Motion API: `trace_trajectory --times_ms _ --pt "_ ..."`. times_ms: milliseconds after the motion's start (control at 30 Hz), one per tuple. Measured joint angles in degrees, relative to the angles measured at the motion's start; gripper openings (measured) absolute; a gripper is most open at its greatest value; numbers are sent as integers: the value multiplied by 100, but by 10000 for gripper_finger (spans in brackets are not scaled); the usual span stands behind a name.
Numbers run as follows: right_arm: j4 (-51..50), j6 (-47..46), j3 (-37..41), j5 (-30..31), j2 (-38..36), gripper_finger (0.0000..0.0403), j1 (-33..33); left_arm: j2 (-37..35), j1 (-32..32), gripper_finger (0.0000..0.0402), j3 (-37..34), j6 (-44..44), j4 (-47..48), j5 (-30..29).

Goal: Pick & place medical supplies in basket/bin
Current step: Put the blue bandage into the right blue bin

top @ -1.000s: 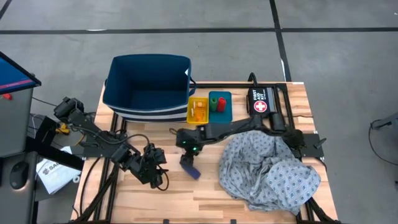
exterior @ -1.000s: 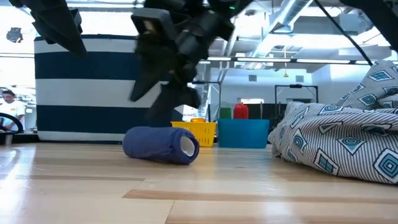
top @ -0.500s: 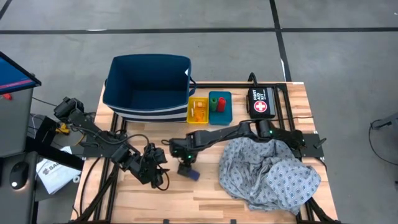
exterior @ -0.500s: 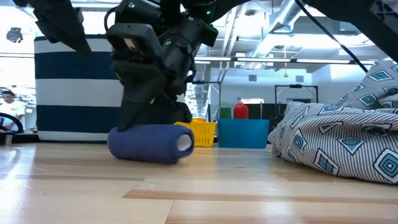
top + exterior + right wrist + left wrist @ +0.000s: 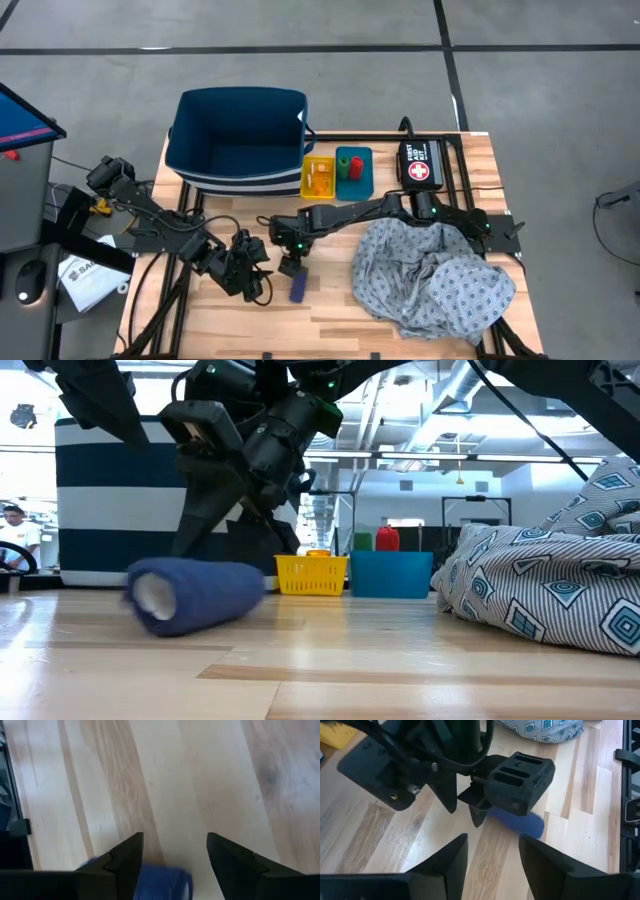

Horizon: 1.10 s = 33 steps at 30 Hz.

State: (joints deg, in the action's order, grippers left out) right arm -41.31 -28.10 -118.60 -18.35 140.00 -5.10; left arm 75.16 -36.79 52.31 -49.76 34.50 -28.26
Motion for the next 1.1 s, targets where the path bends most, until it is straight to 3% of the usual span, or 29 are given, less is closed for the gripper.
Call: trace_trajectory --times_ms 300,700,1100 --pt "-251 144 3 127 7 215 -2 0 1 168 0 0 -2 1" --pt "-1363 437 220 311 -241 214 17 0 1 168 0 -11 -1 -10" --pt "-175 1059 229 27 -1048 214 28 0 -2 168 0 175 47 -178"
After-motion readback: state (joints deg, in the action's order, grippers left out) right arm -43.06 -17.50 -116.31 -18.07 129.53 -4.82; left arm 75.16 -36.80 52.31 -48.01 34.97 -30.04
